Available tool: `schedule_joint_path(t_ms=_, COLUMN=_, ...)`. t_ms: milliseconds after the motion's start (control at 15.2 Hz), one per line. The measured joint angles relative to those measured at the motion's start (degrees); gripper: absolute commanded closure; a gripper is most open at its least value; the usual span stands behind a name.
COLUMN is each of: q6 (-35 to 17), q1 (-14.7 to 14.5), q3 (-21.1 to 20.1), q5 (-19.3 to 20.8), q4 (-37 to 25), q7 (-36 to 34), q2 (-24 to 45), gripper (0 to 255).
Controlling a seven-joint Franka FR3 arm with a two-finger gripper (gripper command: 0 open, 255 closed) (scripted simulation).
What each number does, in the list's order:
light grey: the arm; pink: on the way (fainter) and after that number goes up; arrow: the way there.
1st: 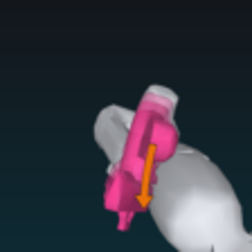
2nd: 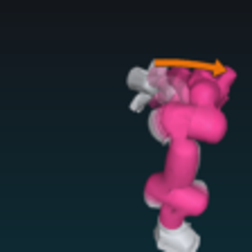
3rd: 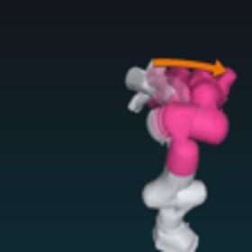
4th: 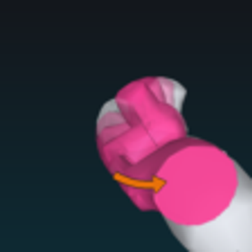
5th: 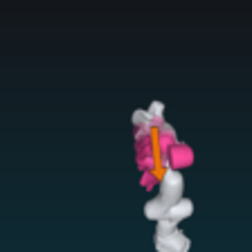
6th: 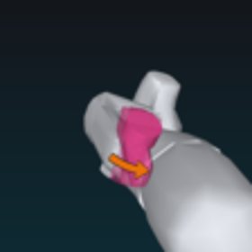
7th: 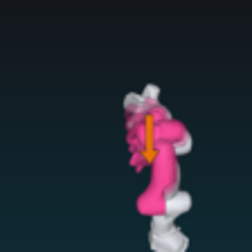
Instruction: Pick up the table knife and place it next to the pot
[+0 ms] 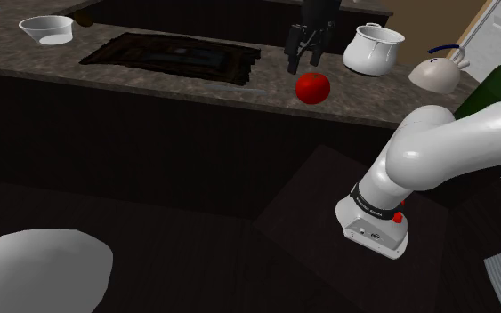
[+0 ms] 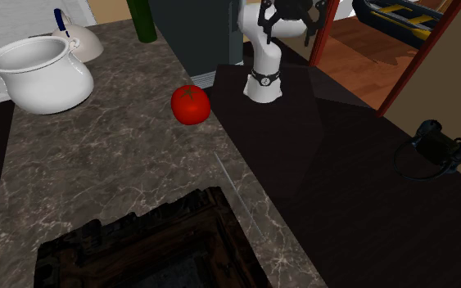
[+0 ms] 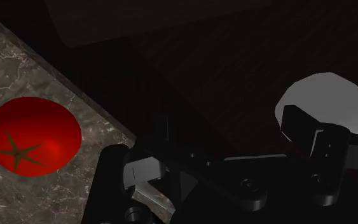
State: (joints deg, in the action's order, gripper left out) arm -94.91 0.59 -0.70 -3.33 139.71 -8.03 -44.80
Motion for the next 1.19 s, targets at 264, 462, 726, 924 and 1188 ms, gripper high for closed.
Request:
schedule_joint_path(t_ms=264, q6=-2.7, q1=-0.2, q3=1.9, q5=1.5, q4=-0.5, q7=4.1, q2=3.6, gripper=0)
schedule_joint_path(t_ms=462, q6=-6.4, q1=-0.5, q3=4.3, q5=3.2, q4=-1.9, q7=9.8, q2=9.1, gripper=0)
schedule_joint_path(t_ms=726, q6=-11.6, q1=-1.1, q3=7.3, q5=4.8, q4=-4.8, q7=17.3, q2=17.6, gripper=0)
schedule_joint_path(t_ms=924, q6=-14.9, q1=-1.5, q3=9.3, q5=5.5, q4=-7.3, q7=23.2, q2=23.7, gripper=0)
schedule_joint_path(t_ms=1188, q6=-18.8, q1=-2.2, q3=11.2, q5=5.3, q4=-12.5, q7=30.5, q2=33.1, gripper=0)
